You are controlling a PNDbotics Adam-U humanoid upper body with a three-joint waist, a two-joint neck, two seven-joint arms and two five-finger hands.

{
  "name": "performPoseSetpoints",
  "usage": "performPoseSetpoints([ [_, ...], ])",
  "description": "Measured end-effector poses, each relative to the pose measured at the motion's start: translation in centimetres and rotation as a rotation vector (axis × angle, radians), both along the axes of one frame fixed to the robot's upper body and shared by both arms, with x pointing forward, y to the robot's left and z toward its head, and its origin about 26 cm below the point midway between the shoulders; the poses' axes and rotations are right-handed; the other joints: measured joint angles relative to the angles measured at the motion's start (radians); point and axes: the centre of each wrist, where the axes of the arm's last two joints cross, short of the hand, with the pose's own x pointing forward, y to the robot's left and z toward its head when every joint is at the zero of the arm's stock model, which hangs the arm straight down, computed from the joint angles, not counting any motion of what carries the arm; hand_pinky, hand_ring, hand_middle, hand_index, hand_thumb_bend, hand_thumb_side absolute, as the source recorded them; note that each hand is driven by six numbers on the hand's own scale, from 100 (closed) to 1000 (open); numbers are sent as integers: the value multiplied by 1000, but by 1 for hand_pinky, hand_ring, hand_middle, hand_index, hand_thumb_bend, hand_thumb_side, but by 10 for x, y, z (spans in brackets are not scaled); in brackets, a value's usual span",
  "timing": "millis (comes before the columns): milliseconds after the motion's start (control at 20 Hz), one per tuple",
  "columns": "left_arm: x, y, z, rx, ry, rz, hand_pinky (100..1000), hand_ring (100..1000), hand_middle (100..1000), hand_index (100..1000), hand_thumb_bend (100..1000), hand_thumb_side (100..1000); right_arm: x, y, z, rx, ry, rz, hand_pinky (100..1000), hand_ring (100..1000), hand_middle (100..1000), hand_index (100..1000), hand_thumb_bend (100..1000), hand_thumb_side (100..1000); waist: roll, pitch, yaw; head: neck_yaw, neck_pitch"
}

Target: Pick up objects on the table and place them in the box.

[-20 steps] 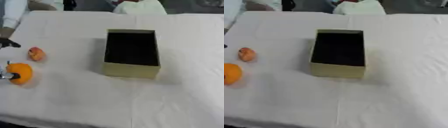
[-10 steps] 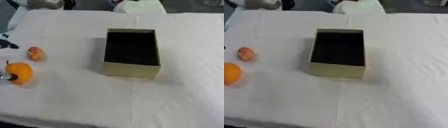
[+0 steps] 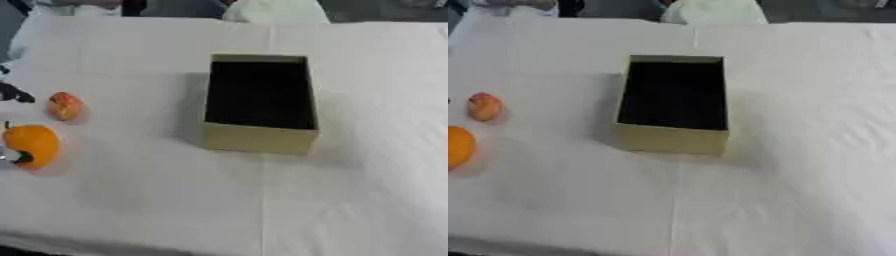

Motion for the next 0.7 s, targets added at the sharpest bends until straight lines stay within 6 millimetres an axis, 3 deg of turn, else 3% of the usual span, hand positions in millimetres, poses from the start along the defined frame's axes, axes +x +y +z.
performPoseSetpoints([
  [350,3,5,-7,75,32,22,894,853,815,911,607,394,0,1,-1,12,-4,7,797,797,813,838,182,1000,0,6,-4,2,-2],
  [700,5,5,-13,77,58,18,775,719,702,812,575,374,0,1,-1,19,-8,15,797,793,807,836,161,1000,0,7,-9,6,-8],
])
